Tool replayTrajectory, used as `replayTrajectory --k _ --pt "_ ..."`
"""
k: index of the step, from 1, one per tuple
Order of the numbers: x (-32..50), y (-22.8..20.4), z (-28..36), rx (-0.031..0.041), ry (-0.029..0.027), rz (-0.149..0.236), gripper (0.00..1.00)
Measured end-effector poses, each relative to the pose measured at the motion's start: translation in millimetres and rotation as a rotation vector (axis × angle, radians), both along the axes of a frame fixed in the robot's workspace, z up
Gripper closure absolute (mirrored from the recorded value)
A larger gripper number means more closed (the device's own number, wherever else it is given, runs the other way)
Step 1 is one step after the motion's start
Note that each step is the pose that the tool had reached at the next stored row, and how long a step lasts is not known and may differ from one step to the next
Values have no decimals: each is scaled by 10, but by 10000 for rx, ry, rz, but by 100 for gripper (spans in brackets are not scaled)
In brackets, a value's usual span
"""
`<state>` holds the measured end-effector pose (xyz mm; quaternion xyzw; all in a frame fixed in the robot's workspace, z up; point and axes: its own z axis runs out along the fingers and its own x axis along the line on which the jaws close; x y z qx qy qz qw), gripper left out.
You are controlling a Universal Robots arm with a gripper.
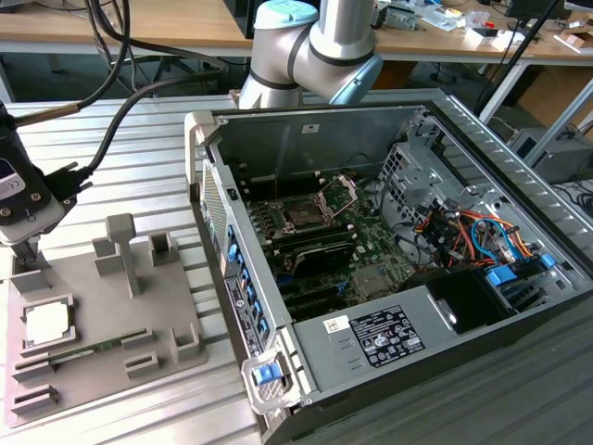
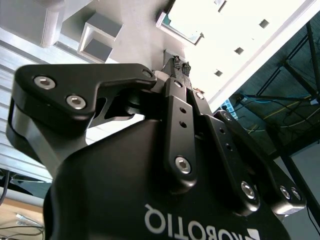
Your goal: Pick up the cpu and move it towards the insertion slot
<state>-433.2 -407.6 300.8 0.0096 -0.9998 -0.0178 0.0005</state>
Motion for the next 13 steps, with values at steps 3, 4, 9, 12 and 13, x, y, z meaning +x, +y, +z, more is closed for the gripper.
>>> replayTrajectory --k 3,4,9,12,13 --pt "0 0 -5 0 0 0 89" --pt "0 0 -8 0 0 0 89" --pt "0 0 -20 0 -1 0 89" --pt "0 0 -26 0 -1 0 89" --pt "0 0 -27 0 0 0 89"
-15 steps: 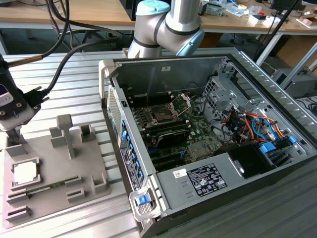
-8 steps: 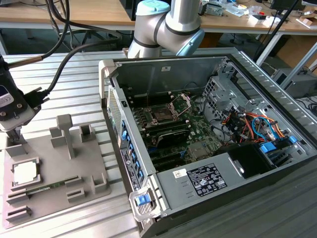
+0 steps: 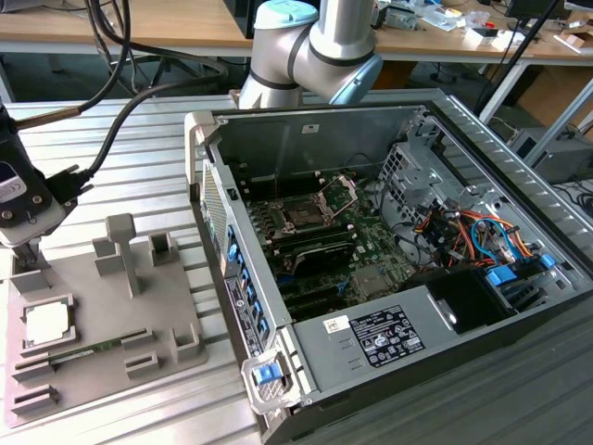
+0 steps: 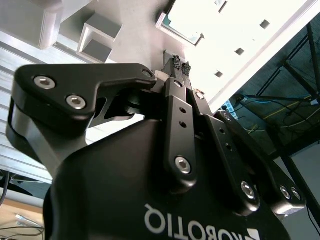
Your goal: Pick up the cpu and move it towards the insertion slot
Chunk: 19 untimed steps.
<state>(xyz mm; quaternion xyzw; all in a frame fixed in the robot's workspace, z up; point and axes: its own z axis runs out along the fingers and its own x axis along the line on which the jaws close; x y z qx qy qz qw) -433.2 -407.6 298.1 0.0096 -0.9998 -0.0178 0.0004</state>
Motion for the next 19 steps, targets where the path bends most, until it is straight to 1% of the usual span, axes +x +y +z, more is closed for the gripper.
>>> replayTrajectory --k 19 --pt "0 0 -44 0 1 0 89"
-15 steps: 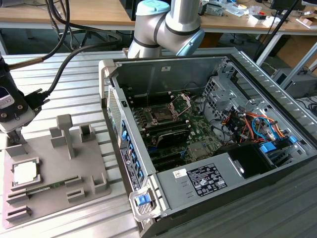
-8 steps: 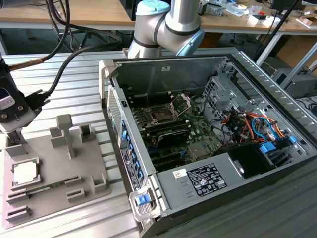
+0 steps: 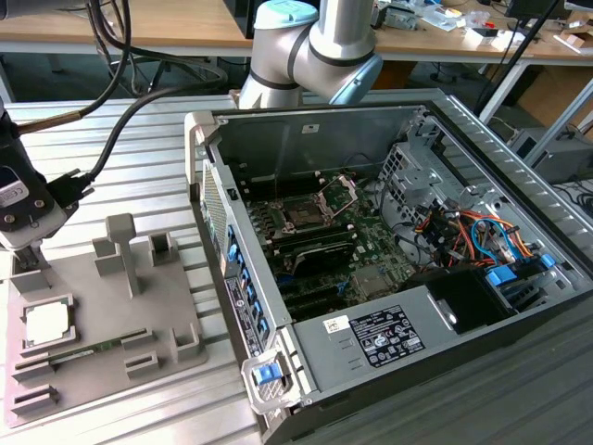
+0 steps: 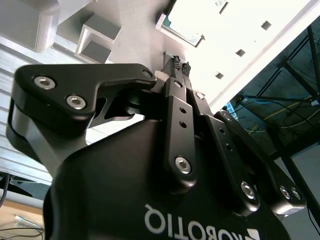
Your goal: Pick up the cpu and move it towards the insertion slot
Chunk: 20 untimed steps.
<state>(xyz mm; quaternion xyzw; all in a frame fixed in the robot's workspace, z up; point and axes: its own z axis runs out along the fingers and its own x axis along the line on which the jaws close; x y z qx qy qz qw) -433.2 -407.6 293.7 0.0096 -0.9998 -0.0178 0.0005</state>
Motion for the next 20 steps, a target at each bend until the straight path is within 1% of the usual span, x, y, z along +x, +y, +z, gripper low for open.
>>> replayTrajectory --k 20 --pt "0 0 -45 0 0 0 89"
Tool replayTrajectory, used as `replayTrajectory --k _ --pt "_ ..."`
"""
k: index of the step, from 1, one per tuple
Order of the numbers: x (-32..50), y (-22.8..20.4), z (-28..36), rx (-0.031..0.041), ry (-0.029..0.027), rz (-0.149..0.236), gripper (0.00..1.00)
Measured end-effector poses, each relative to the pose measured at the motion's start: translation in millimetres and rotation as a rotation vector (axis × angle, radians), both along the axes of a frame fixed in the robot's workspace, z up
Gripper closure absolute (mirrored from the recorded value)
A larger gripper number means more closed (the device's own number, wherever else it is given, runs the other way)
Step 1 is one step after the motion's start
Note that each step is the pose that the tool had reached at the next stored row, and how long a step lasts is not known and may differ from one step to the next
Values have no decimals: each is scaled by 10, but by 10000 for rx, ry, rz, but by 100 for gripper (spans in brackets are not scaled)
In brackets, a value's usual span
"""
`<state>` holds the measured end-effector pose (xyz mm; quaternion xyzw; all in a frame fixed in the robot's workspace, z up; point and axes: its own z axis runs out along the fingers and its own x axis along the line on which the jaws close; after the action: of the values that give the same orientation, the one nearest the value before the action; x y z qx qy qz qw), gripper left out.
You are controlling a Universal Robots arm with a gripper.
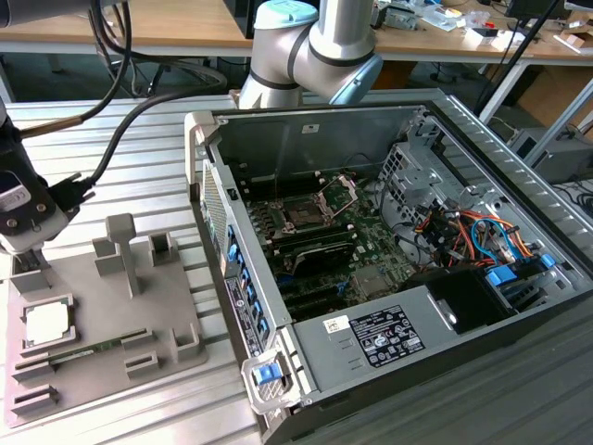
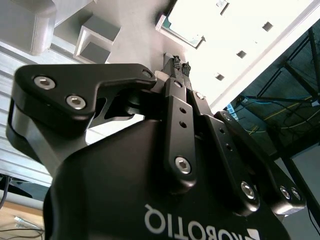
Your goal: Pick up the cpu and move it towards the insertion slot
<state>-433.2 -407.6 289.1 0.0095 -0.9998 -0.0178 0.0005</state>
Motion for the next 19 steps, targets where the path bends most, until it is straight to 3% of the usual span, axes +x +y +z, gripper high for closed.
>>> replayTrajectory --k 10,19 --pt "0 -28 -60 0 0 1 89" --pt "0 -33 -73 -1 0 0 89"
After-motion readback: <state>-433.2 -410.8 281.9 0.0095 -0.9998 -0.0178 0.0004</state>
